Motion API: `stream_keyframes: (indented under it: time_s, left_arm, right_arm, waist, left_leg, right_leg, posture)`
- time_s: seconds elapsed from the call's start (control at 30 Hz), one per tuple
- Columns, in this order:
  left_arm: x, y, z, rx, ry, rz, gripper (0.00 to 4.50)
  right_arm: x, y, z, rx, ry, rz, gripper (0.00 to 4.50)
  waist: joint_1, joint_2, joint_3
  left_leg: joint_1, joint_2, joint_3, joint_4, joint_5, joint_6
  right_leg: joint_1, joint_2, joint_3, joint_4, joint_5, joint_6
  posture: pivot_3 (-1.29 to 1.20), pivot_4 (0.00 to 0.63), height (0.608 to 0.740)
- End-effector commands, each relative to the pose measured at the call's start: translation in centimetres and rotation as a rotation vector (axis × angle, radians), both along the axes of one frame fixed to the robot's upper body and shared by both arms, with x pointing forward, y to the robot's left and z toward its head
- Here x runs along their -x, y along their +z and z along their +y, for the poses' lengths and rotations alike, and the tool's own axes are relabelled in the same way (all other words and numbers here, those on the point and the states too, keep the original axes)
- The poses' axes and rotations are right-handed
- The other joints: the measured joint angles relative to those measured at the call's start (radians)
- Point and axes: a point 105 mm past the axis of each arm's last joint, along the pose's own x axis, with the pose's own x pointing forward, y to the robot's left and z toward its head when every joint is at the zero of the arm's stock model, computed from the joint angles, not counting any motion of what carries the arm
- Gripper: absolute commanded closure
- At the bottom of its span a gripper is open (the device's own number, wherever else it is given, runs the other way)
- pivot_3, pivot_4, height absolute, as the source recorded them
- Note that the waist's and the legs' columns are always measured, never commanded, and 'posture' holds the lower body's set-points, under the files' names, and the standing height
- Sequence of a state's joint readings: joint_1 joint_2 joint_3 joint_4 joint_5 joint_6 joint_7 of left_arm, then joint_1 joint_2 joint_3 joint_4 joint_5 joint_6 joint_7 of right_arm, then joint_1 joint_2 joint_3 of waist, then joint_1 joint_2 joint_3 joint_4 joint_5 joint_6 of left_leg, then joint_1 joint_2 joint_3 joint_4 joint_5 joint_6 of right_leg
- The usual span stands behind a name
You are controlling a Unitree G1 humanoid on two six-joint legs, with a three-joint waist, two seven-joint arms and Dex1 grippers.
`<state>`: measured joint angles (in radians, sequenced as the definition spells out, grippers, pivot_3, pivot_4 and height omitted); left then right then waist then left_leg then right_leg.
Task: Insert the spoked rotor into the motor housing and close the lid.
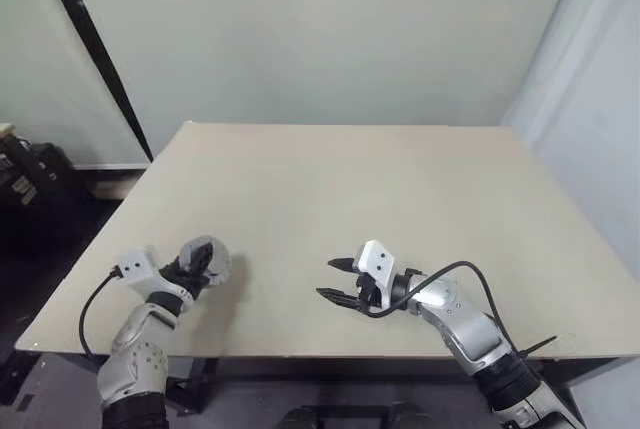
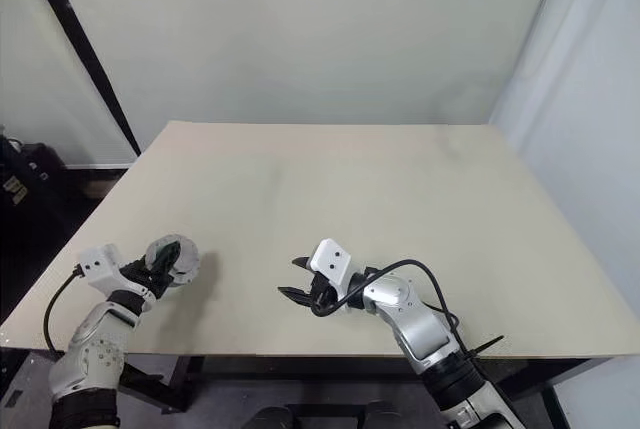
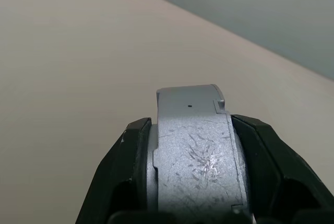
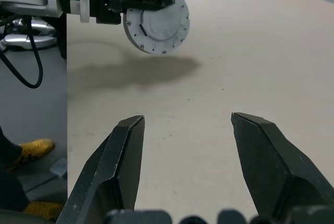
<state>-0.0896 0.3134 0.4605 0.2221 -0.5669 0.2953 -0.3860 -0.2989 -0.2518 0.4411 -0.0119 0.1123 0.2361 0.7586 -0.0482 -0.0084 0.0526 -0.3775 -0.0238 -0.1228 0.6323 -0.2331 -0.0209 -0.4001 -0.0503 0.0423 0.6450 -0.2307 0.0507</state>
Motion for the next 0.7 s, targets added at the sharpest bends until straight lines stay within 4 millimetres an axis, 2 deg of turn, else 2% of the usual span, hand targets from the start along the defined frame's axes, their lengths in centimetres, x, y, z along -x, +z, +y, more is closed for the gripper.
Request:
stream_keyframes:
  time_s: [0.03, 0.43, 0.67, 0.7]
  left_arm:
    - [-0.8, 2.8, 0.9, -0.047, 0.03, -0.11, 2.47]
    - [-0.7, 1.3, 1.1, -0.055, 0.05, -0.055, 2.47]
    - [-0.4, 0.8, 1.7, -0.088, 0.079, -0.021, 0.2]
    - [-0.3, 0.8, 1.8, -0.092, 0.085, -0.019, 0.02]
  right_arm:
    - [-0.1, 0.9, 0.1, -0.003, 0.013, -0.051, 1.62]
    - [-0.1, 0.3, 0.1, 0.035, 0.015, -0.065, 1.62]
    - [-0.2, 0.2, 0.2, 0.041, 0.016, -0.068, 1.62]
    - [-0.2, 0.2, 0.2, 0.042, 0.016, -0.069, 1.62]
  waist:
    - [0.004, 0.0, 0.0]
    - [0.004, -0.001, 0.0]
    - [0.004, -0.001, 0.0]
    - [0.004, -0.001, 0.0]
  left_leg:
    - [0.0, 0.0, 0.0, 0.0, 0.0, 0.0]
    - [0.002, 0.0, 0.0, 0.004, 0.0, 0.0]
    - [0.006, 0.0, 0.0, 0.005, 0.0, 0.0]
    - [0.007, 0.0, 0.0, 0.005, 0.0, 0.0]
  right_leg:
    - [0.001, 0.0, 0.0, 0.0, 0.0, 0.0]
    - [0.004, 0.0, -0.001, 0.0, 0.001, 0.0]
    - [0.008, 0.0, -0.001, 0.0, 0.001, 0.0]
    - [0.009, 0.0, -0.001, 0.0, 0.001, 0.0]
  posture:
    - [0.0, 0.0, 0.74]
    - [0.0, 0.0, 0.74]
    - [0.0, 0.0, 0.74]
    - [0.0, 0.0, 0.74]
